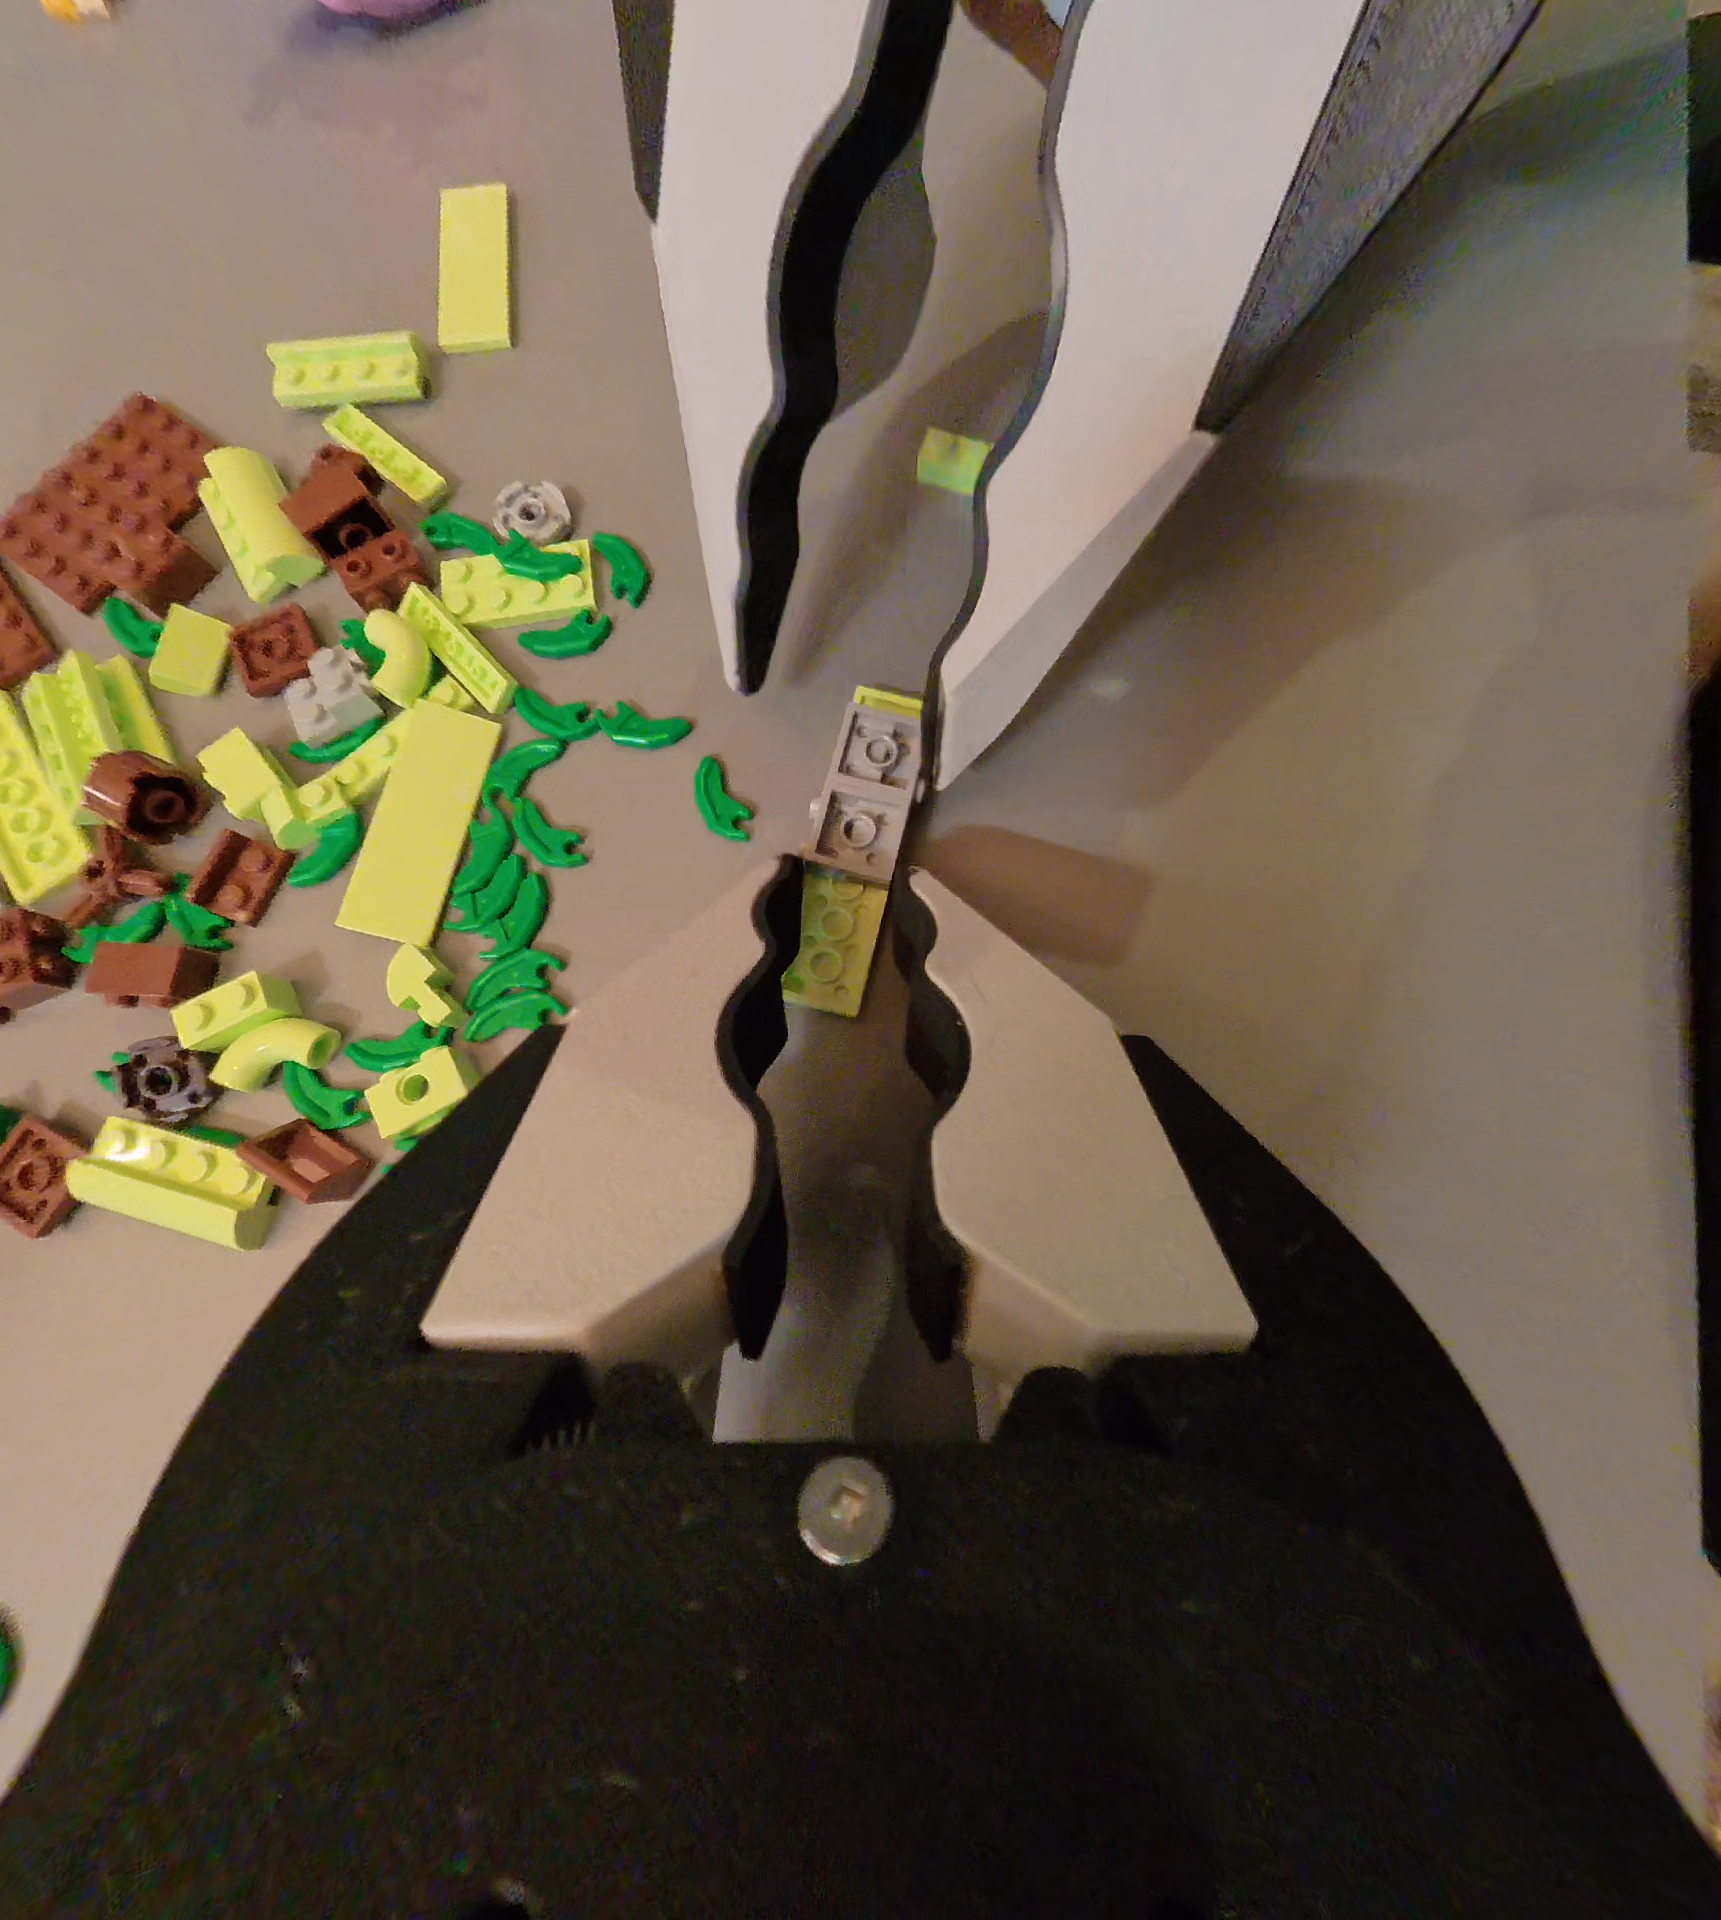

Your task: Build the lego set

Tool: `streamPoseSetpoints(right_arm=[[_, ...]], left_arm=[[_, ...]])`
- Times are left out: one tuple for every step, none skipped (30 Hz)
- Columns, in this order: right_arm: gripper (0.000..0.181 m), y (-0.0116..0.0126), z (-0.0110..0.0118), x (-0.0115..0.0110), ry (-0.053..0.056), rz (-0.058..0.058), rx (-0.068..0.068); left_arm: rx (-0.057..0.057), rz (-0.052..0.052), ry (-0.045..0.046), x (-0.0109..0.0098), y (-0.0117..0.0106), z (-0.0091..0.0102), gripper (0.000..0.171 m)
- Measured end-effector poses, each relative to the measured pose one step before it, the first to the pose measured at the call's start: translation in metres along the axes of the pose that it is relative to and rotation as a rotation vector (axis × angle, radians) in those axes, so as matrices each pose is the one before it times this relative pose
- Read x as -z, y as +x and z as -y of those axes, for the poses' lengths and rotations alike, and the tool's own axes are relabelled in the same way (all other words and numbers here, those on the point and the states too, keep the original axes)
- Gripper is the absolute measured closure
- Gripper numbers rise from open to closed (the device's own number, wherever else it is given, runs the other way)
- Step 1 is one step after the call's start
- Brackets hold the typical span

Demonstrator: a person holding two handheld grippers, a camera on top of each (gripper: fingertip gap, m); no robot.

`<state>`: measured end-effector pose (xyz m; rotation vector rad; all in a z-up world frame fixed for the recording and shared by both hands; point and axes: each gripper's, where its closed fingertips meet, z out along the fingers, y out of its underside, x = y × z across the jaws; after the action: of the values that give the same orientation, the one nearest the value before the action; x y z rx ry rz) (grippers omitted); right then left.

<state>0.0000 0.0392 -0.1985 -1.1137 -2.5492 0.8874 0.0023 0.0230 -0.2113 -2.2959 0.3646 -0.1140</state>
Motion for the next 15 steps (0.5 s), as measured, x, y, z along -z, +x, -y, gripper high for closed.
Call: streamPoseSetpoints(right_arm=[[0.143,0.00088,0.00355,0.00412,0.0419,-0.007,-0.0237],[0.14,0.00147,0.00372,0.0049,0.0455,-0.0043,-0.0339],[0.137,0.00192,0.00373,0.00557,0.0463,-0.003,-0.0388],[0.135,0.00199,0.00365,0.00571,0.0464,0.0,-0.0433],[0.132,0.00071,0.00358,0.00542,0.0449,0.0106,-0.0472],[0.131,-0.00169,0.00353,0.00478,0.042,0.0257,-0.0492],[0.13,-0.00409,0.00308,0.0039,0.0371,0.0401,-0.047],[0.129,-0.0046,0.00258,0.00291,0.0315,0.0408,-0.0443],[0.128,-0.00433,0.00171,0.00201,0.0252,0.035,-0.0373],[0.128,-0.00367,0.00144,0.00159,0.0213,0.0286,-0.0287],[0.128,-0.0034,0.00154,0.00131,0.021,0.0249,-0.0229],[0.128,-0.0031,0.00166,0.00088,0.0206,0.0238,-0.0217],[0.127,-0.00275,0.00124,0.00042,0.0177,0.0234,-0.024],[0.126,-0.00308,0.00114,0.00006,0.0173,0.027,-0.0247],[0.128,-0.00398,0.00149,0.00007,0.0206,0.031,-0.0214]], left_arm=[[-0.0122,0.0208,0.02326,0.00226,-0.00127,0.00271,0.156],[-0.0116,0.0255,0.03137,0.0031,-0.00228,0.00374,0.157],[-0.0152,0.0247,0.03587,0.00329,-0.00223,0.0044,0.157],[-0.0193,0.0268,0.03702,0.00318,-0.00253,0.00484,0.157],[-0.0264,0.0281,0.03902,0.003,-0.00215,0.00521,0.157],[-0.033,0.0301,0.0399,0.00282,-0.00166,0.00553,0.156],[-0.0387,0.0391,0.03567,0.00245,-0.002,0.00541,0.156],[-0.0483,0.0397,0.02369,0.00233,-0.00151,0.00491,0.156],[-0.0566,0.0416,0.01794,0.00243,-0.00118,0.00533,0.156],[-0.0581,0.0463,0.02281,0.00268,-0.00142,0.0065,0.157],[-0.0541,0.0454,0.02818,0.00263,-0.00106,0.00704,0.156],[-0.0465,0.0451,0.02844,0.00254,-0.00124,0.00692,0.157],[-0.0404,0.0403,0.02787,0.00222,-0.00083,0.00647,0.157],[-0.031,0.0266,0.02349,0.00192,0.00041,0.00582,0.157],[-0.018,0.0159,0.01454,0.00087,0.00069,0.00435,0.157]])
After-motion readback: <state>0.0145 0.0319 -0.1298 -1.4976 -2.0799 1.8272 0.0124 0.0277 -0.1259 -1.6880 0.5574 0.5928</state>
